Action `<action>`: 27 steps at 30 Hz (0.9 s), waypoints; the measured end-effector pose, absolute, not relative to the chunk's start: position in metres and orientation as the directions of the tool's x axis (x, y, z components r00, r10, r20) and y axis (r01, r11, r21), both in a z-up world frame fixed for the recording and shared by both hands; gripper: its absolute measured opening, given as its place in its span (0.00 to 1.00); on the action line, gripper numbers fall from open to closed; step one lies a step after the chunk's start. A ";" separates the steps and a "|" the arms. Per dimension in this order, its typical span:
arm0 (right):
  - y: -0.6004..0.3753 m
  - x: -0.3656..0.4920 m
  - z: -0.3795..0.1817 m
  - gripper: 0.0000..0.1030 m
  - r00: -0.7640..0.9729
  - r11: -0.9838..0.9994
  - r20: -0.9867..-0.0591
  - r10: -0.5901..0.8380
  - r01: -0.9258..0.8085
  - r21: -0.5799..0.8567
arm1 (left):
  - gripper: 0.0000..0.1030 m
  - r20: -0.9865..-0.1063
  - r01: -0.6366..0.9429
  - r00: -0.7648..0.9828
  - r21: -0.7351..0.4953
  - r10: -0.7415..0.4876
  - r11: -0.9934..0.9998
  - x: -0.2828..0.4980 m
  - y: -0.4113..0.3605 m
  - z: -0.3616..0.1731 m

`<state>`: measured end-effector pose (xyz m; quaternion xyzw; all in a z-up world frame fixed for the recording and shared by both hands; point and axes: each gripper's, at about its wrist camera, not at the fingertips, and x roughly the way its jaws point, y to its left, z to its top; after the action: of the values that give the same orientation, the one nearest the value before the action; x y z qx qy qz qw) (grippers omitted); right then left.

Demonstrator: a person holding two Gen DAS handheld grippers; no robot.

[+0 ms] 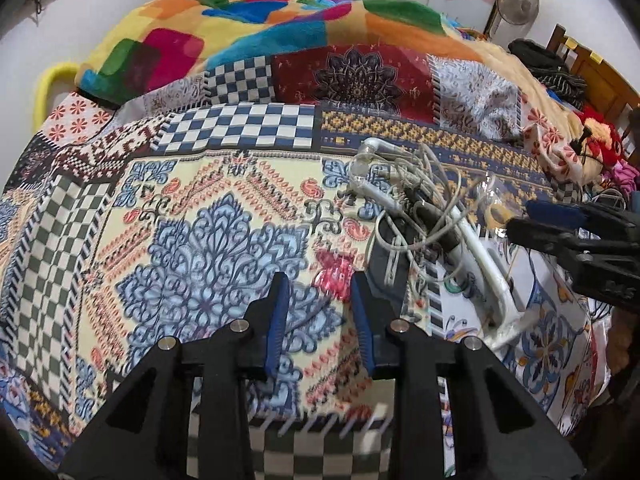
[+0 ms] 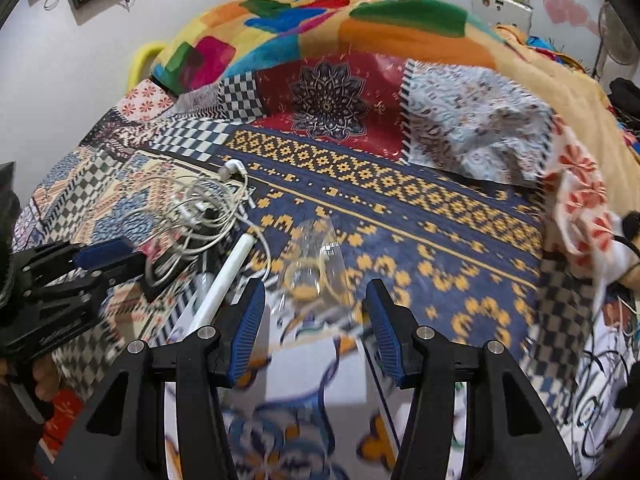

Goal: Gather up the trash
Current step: 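Grasp a small item with the left gripper while the right grasps the clear bag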

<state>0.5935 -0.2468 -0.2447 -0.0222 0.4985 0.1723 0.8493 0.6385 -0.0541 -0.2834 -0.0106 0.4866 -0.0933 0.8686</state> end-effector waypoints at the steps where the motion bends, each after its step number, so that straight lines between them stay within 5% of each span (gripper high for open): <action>1: -0.245 0.596 -0.247 0.48 0.441 0.940 -0.856 0.270 -0.313 0.135 | 0.30 -0.841 0.154 0.510 -0.117 -0.180 0.981 0.640 -0.054 -0.284; 8: -0.232 0.595 -0.252 0.45 0.514 0.940 -0.832 0.208 -0.340 0.024 | 0.30 -0.840 0.179 0.531 -0.021 -0.114 0.984 0.646 -0.069 -0.286; 11: -0.232 0.590 -0.252 0.24 0.533 0.939 -0.826 0.185 -0.343 -0.011 | 0.22 -0.840 0.158 0.533 -0.019 -0.102 0.987 0.644 -0.066 -0.287; 24: -0.251 0.566 -0.223 0.24 0.507 0.953 -0.832 0.224 -0.293 0.078 | 0.20 -0.824 0.118 0.548 -0.098 -0.147 0.988 0.610 -0.058 -0.249; 27: -0.256 0.550 -0.198 0.24 0.529 0.956 -0.818 0.227 -0.283 0.082 | 0.05 -0.802 0.125 0.577 -0.099 -0.153 0.987 0.592 -0.059 -0.221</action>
<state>0.5505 -0.2557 -0.1980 -0.0301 0.4627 0.1459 0.8739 0.5919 -0.0589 -0.2209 -0.0156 0.4530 -0.0785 0.8879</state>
